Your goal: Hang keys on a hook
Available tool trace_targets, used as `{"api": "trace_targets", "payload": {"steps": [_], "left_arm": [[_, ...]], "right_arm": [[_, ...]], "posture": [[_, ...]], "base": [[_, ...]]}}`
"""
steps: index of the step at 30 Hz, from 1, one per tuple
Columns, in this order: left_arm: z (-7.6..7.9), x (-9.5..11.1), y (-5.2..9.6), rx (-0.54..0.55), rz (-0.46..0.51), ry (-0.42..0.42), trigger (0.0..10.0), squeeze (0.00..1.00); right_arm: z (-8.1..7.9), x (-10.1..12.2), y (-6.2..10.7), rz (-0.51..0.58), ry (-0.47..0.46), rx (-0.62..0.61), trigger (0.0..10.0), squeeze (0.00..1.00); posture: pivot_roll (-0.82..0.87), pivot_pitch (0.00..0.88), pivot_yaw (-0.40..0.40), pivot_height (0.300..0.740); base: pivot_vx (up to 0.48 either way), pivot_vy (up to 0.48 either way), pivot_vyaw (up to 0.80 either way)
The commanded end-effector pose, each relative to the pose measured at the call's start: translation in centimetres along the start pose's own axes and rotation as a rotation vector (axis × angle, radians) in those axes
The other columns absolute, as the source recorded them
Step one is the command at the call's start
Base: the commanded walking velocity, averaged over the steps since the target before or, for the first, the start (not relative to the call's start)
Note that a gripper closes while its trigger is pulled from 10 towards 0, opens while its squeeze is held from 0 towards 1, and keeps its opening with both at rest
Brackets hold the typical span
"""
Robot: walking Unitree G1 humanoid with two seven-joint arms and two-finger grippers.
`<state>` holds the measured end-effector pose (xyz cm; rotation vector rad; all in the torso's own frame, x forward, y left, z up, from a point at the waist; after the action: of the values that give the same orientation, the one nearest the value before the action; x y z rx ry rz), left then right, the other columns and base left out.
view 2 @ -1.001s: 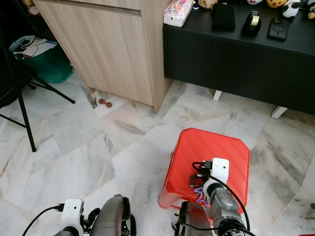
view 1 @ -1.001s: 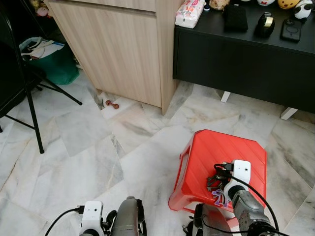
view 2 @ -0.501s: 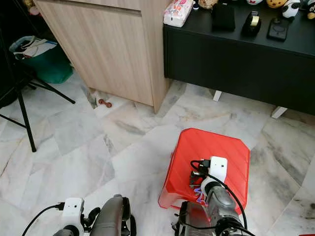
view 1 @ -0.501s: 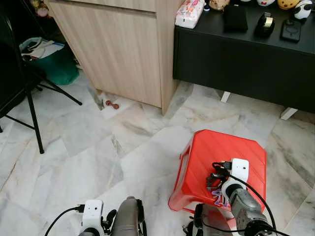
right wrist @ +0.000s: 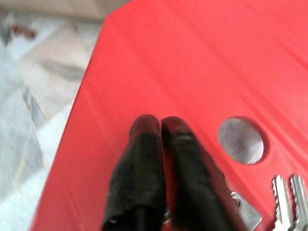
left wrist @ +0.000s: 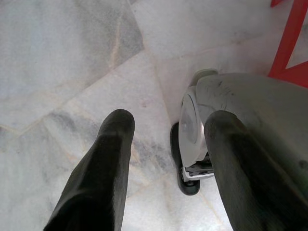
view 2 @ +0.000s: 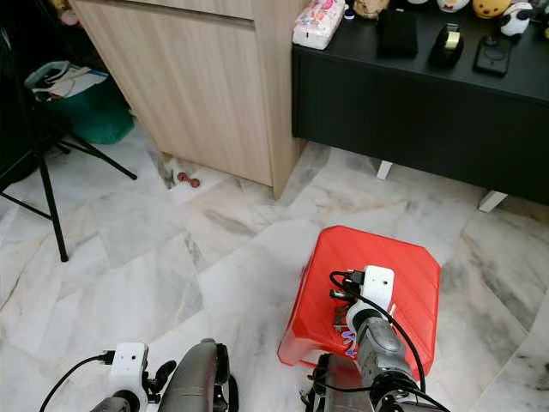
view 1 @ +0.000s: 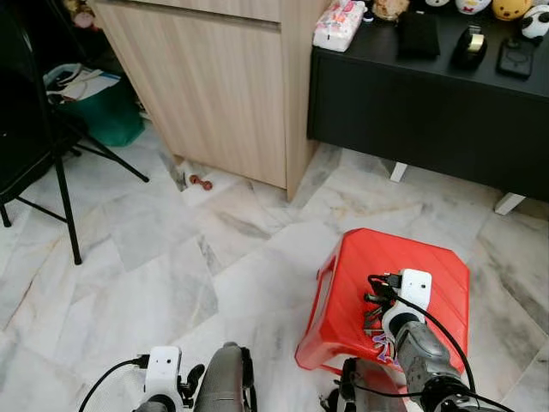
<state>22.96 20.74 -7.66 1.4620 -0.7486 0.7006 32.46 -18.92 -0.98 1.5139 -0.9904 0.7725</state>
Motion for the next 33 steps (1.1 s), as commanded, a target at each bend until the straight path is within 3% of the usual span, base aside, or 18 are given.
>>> {"api": "trace_targets", "payload": {"steps": [1, 7, 21, 22, 23, 33], "left_arm": [[-0.5, -1.8, 0.7, 0.02, -0.06, 0.021, 10.0, 0.0], [-0.6, -1.8, 0.7, 0.022, -0.061, 0.022, 10.0, 0.0], [-0.7, -1.7, 0.6, 0.016, -0.071, 0.006, 10.0, 0.0], [-0.7, -1.7, 0.6, 0.015, -0.071, 0.005, 10.0, 0.0], [-0.7, -1.7, 0.6, 0.013, -0.071, 0.005, 10.0, 0.0], [-1.0, -1.4, 0.5, 0.023, -0.071, -0.005, 10.0, 0.0]], "right_arm": [[0.3, -0.8, 0.3, -0.032, 0.06, 0.004, 10.0, 1.0], [1.6, 1.4, 0.0, -0.018, 0.269, 0.028, 10.0, 1.0], [1.7, 0.4, 0.2, -0.103, 0.312, 0.073, 10.0, 1.0], [1.7, 0.2, 0.2, -0.109, 0.325, 0.078, 10.0, 0.4], [1.7, 0.1, 0.3, -0.114, 0.338, 0.079, 10.0, 0.0], [2.3, -0.8, 0.6, -0.175, 0.451, 0.059, 10.0, 0.0]], "posture": [[0.15, 0.21, 0.041, 0.639], [0.15, 0.211, 0.038, 0.639], [0.14, 0.208, 0.055, 0.639], [0.15, 0.207, 0.056, 0.639], [0.15, 0.205, 0.056, 0.639], [0.15, 0.189, 0.059, 0.639]], "base": [[0.0, 0.0, 0.0], [0.0, 0.0, 0.0], [0.0, 0.0, 0.0], [0.0, 0.0, 0.0], [0.0, 0.0, 0.0], [0.0, 0.0, 0.0]]}}
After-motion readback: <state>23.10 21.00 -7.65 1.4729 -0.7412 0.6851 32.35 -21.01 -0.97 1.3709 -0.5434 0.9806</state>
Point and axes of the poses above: a point about 5 cm out from each wrist's last joint towards the gripper, its own y axis pointing back from the gripper into the wrist, its own x axis along the axis of the wrist's last joint, z = x × y, the point moved 3 cm from there along -y, pointing out of the wrist towards the gripper, and after that the axes turned 2 degrees about -y, right-handed, at the moved point
